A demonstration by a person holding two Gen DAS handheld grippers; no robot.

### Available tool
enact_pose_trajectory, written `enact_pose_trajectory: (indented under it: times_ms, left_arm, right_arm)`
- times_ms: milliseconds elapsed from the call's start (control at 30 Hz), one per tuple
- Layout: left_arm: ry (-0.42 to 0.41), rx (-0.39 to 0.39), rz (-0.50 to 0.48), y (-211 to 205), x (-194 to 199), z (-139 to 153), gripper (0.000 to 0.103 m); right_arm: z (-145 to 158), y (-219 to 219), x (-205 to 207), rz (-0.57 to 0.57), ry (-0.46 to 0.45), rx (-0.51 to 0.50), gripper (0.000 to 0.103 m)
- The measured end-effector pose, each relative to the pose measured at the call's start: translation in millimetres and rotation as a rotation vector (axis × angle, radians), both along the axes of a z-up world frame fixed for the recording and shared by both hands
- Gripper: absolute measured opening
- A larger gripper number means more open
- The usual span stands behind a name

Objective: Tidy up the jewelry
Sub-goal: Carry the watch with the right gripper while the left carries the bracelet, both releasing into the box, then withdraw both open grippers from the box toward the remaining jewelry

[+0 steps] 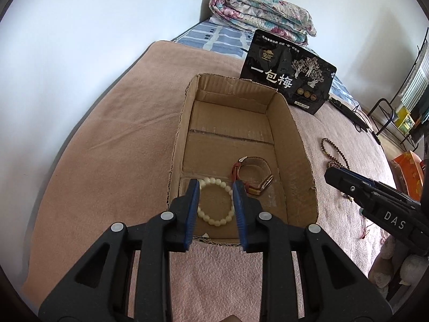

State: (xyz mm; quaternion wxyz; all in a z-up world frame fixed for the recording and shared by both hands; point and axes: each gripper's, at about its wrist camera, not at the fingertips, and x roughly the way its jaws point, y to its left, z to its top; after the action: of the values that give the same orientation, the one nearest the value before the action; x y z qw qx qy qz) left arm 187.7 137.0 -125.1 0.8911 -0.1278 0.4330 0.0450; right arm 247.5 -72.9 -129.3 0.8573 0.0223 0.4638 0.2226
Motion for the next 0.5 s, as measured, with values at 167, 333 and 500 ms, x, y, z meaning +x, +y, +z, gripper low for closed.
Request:
enact_pose_trajectory:
  times_ms: [167, 333, 500]
  left_arm:
    - [-0.006, 0.005, -0.008, -4, -1, 3, 0.025]
    - [-0.016, 0.014, -0.010, -7, -3, 7, 0.025]
    - [-0.032, 0.023, -0.016, -14, -4, 12, 0.025]
  right_arm:
    - [4, -4, -2, -0.003, -0.016, -0.012, 0.034]
    - [8, -9, -6, -0.006, -0.039, -0.032, 0.039]
    - [11, -20, -8, -0.023, -0.055, -0.048, 0.040]
